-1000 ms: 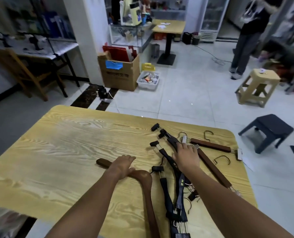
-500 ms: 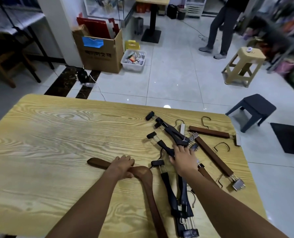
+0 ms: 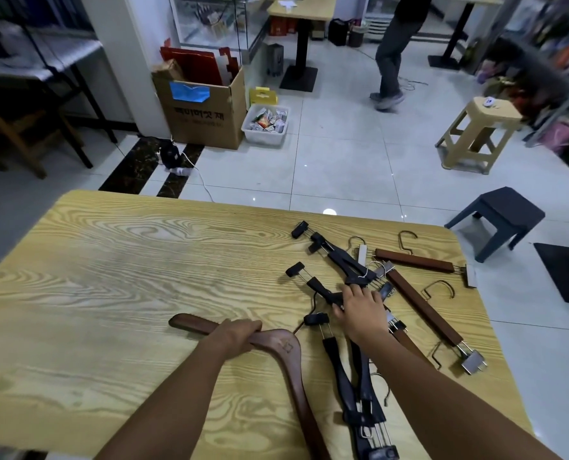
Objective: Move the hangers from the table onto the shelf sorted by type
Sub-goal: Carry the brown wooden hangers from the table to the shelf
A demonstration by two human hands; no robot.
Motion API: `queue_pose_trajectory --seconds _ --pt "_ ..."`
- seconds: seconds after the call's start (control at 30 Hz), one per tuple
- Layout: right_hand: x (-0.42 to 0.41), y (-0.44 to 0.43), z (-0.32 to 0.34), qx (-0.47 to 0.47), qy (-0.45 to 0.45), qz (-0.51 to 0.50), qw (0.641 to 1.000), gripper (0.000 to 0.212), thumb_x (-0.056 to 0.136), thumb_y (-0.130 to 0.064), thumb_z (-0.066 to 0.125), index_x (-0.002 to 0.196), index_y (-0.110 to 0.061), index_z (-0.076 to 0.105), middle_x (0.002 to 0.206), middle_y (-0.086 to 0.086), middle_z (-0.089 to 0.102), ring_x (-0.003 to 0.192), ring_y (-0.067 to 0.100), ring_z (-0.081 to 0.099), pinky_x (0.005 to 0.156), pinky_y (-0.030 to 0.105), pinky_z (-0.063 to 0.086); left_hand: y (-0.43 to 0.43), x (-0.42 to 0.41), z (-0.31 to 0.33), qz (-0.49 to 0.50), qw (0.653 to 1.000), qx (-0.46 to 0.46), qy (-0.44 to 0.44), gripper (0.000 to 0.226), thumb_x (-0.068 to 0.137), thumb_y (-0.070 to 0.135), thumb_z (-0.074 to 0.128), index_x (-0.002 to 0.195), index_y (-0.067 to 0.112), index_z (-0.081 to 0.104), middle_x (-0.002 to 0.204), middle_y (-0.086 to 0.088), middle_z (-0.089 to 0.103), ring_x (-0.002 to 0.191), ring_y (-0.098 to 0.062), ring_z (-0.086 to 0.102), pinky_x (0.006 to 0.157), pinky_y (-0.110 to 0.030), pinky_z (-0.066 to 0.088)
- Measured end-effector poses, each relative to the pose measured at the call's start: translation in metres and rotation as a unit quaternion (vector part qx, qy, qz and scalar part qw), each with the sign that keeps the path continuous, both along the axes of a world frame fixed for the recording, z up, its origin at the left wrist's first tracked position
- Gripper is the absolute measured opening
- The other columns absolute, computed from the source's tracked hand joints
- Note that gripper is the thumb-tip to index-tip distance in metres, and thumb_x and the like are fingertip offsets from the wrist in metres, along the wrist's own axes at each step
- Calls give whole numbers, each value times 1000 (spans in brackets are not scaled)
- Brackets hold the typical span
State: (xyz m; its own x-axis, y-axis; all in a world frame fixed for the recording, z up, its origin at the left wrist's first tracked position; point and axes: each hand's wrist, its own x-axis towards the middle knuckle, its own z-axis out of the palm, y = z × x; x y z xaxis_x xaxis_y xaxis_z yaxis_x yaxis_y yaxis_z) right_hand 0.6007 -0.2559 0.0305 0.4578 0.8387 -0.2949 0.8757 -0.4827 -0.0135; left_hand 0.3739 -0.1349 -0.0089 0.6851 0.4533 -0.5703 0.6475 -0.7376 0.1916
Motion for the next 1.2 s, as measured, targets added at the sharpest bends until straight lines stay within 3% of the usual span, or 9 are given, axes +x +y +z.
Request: queue_pose_trajectory --seconds 0.63,0.9,1.2 --pt "-10 -14 19 23 8 -12 1000 51 101 -39 36 146 -16 29 144 7 40 135 28 36 113 39 24 23 -42 33 31 988 137 -70 22 93 32 52 111 21 53 116 1 62 113 -21 56 91 -32 35" --pt "2 -46 -10 -47 -5 -49 998 53 97 -37 46 141 -12 32 145 8 38 138 31 31 113 42 27 23 -38 27 32 985 159 -62 19 93 31 52 109 20 52 116 2 61 113 -20 55 91 -33 33" --pt "-2 -14 -23 -22 -41 -3 999 43 96 -26 49 135 -9 41 143 14 34 134 31 28 109 37 30 23 -39 23 28 984 166 -58 22 92 30 52 112 20 52 116 3 61 115 -19 53 89 -32 33"
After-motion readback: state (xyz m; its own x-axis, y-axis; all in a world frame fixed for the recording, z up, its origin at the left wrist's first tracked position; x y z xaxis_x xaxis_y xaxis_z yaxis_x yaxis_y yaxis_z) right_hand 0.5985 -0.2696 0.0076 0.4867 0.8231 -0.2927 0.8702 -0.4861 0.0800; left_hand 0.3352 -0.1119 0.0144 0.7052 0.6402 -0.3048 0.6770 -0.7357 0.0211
